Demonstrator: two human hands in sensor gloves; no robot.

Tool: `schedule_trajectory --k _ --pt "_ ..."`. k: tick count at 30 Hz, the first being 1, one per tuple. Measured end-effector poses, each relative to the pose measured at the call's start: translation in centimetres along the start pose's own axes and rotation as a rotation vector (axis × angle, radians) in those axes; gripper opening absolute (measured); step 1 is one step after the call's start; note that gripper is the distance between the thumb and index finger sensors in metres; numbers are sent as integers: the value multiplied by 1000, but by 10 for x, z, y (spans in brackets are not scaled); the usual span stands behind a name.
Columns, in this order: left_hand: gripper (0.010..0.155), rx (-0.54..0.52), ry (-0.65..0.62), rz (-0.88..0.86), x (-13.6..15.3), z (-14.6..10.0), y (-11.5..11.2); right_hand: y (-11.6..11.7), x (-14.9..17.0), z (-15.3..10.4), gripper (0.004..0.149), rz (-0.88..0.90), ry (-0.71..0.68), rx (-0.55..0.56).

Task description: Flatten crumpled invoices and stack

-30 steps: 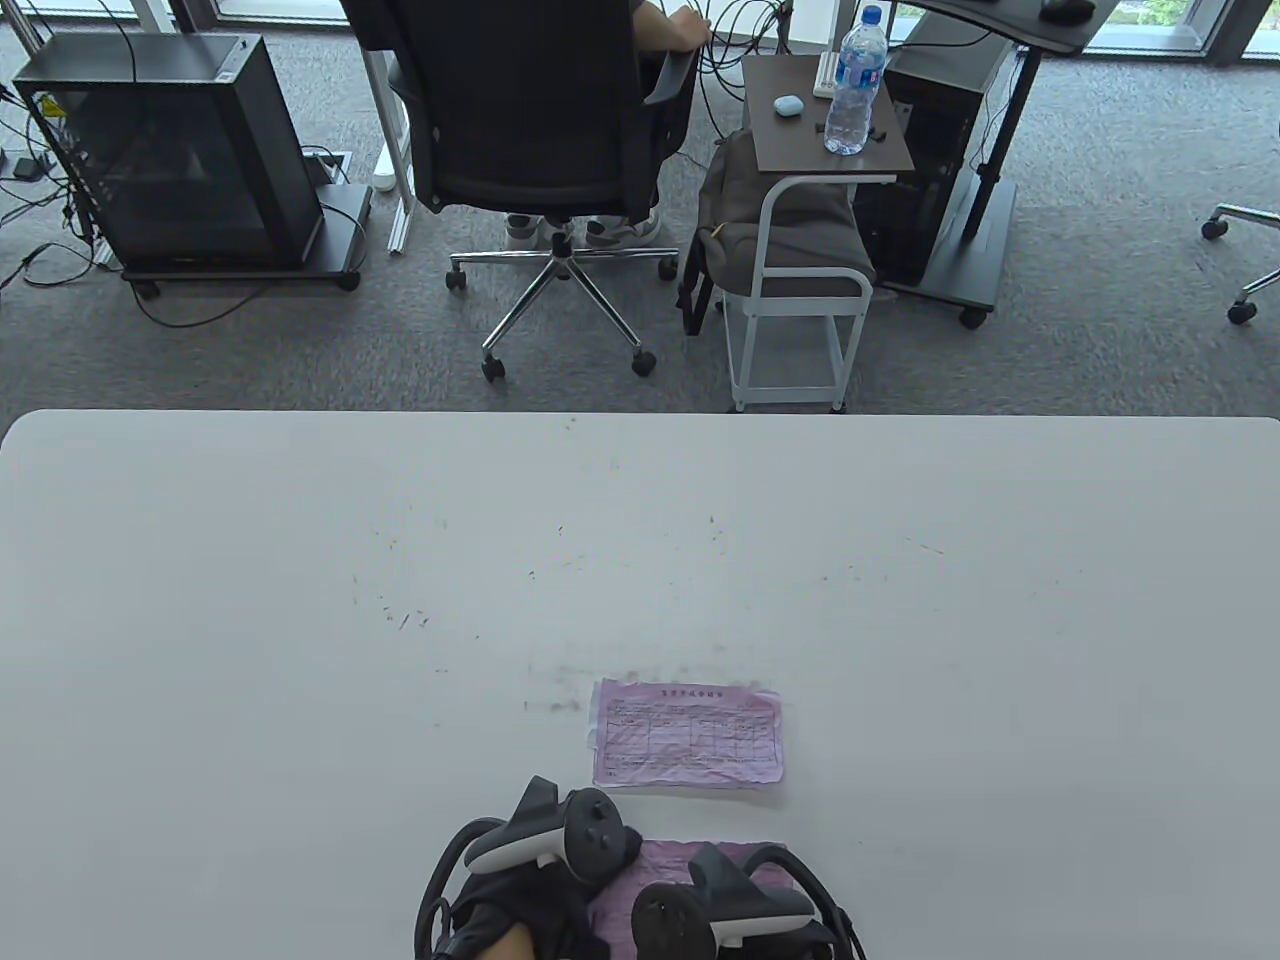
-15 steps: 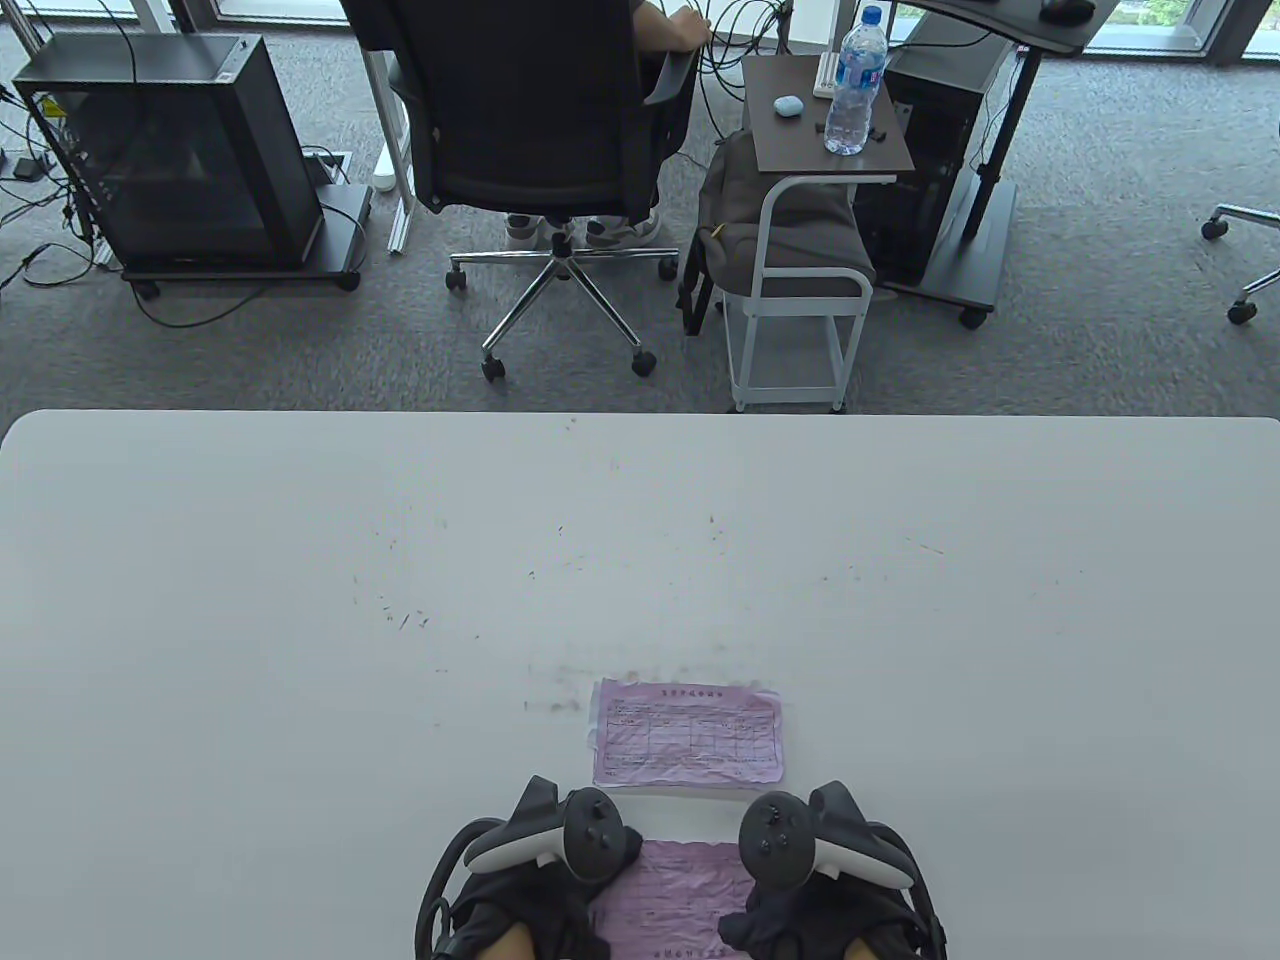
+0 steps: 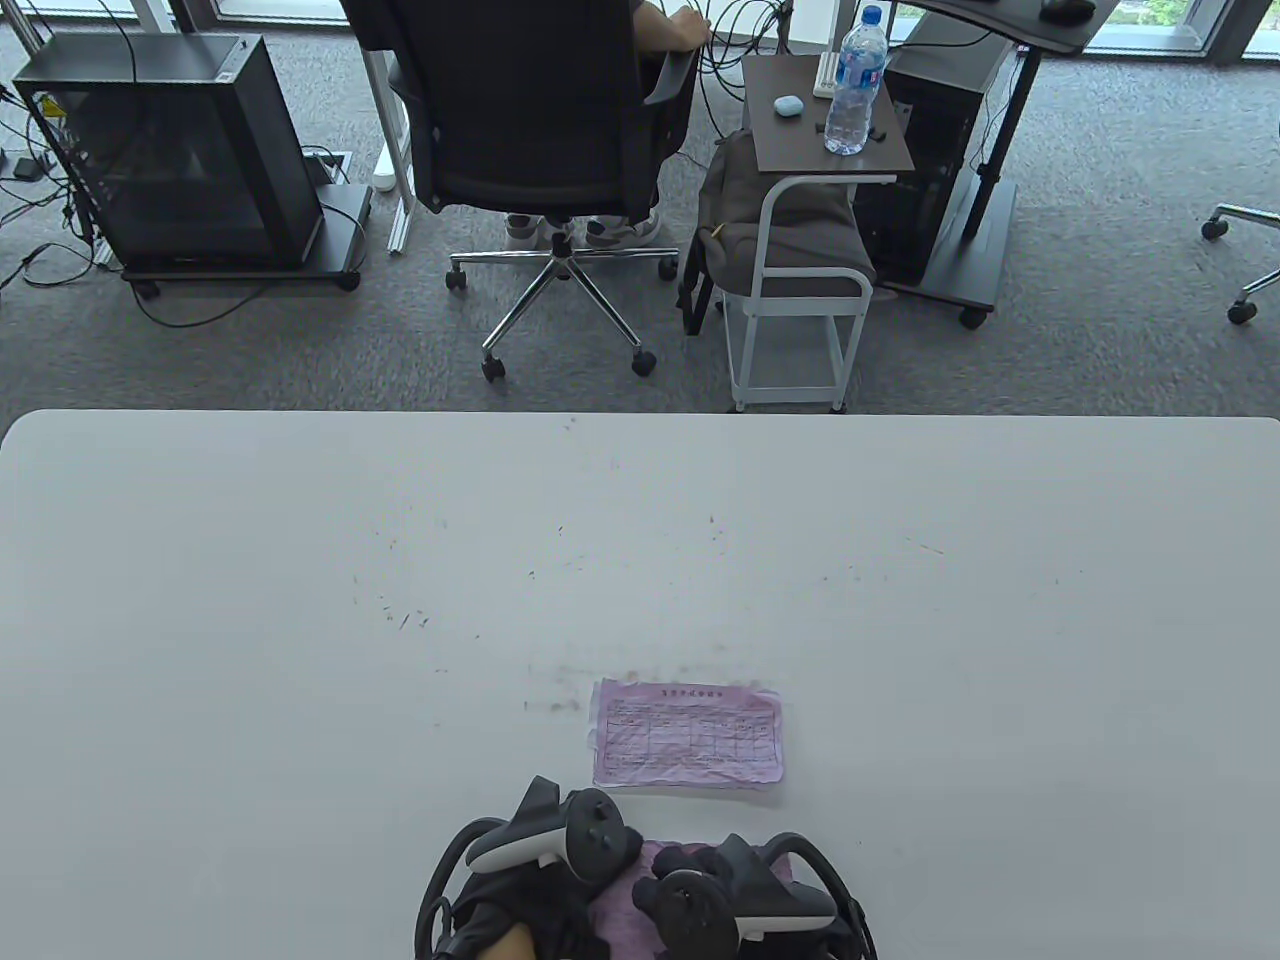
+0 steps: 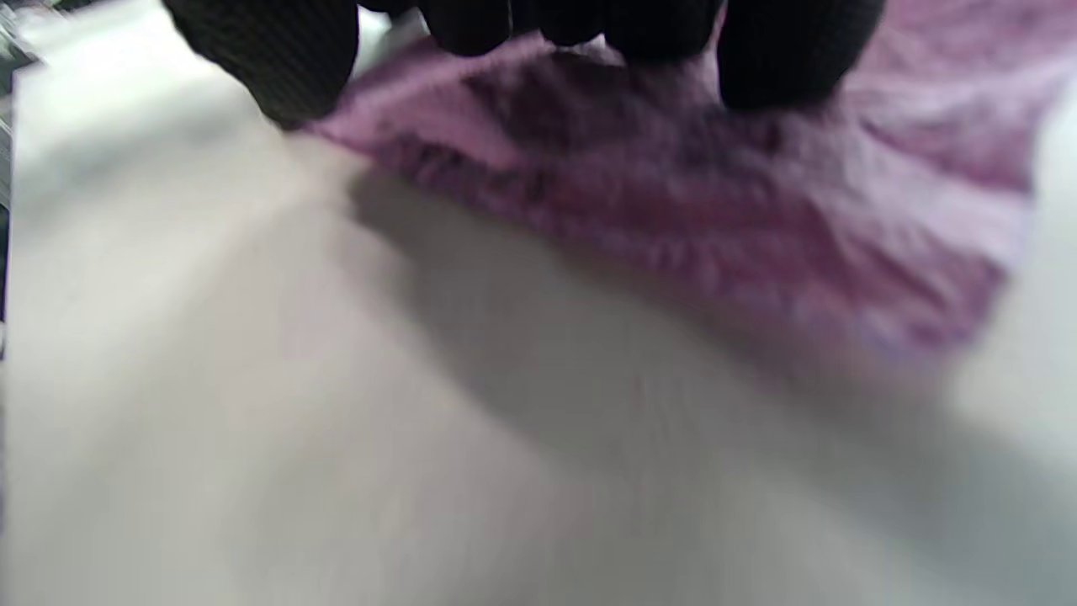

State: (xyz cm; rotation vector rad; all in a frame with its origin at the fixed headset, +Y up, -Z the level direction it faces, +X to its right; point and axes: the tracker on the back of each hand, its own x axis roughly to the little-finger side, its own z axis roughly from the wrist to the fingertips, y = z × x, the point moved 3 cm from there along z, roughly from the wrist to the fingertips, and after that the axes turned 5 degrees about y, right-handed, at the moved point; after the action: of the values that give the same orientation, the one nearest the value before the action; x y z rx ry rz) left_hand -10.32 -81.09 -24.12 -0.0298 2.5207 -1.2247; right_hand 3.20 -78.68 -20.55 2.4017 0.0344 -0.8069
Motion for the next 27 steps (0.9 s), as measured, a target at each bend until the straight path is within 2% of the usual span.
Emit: schedule_trajectory --k 2,6,12,18,21,23,24,26,27 --pt "93 -1 2 1 0 0 0 -2 6 0 66 24 23 12" --pt "93 -4 3 0 -1 0 0 -3 24 -2 63 55 172 0" --pt "93 -9 7 2 -1 0 0 -14 43 -10 51 55 356 103" --pt "93 -10 8 1 -1 0 0 -15 67 -22 44 71 551 92" --pt "93 -11 7 0 -1 0 0 -14 72 -27 49 90 546 99" --pt "93 -13 4 -3 -1 0 -1 -21 74 -34 53 72 513 198" --pt "93 -13 3 -4 -1 0 -1 -24 72 -36 55 77 475 233" --pt "93 -11 4 -3 -1 0 -1 -29 60 -37 57 133 311 302" --pt "93 -11 4 -3 -1 0 -1 -29 49 -34 57 163 214 303"
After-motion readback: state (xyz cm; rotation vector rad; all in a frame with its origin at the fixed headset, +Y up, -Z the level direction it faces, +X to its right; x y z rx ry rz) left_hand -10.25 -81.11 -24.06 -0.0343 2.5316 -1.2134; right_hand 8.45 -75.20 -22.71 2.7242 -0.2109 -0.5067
